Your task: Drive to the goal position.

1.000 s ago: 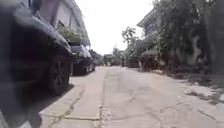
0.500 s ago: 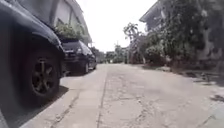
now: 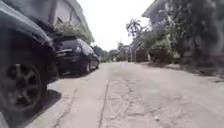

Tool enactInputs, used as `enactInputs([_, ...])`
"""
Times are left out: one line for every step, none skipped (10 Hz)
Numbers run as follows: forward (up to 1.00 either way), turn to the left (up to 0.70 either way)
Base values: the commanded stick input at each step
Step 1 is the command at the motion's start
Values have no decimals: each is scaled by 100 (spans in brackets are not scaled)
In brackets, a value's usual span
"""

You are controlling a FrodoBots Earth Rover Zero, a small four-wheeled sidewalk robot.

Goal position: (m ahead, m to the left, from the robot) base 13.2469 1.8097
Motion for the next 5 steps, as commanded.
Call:
enactInputs([98,0])
enactInputs([98,0])
enactInputs([98,0])
enactInputs([98,0])
enactInputs([98,0])
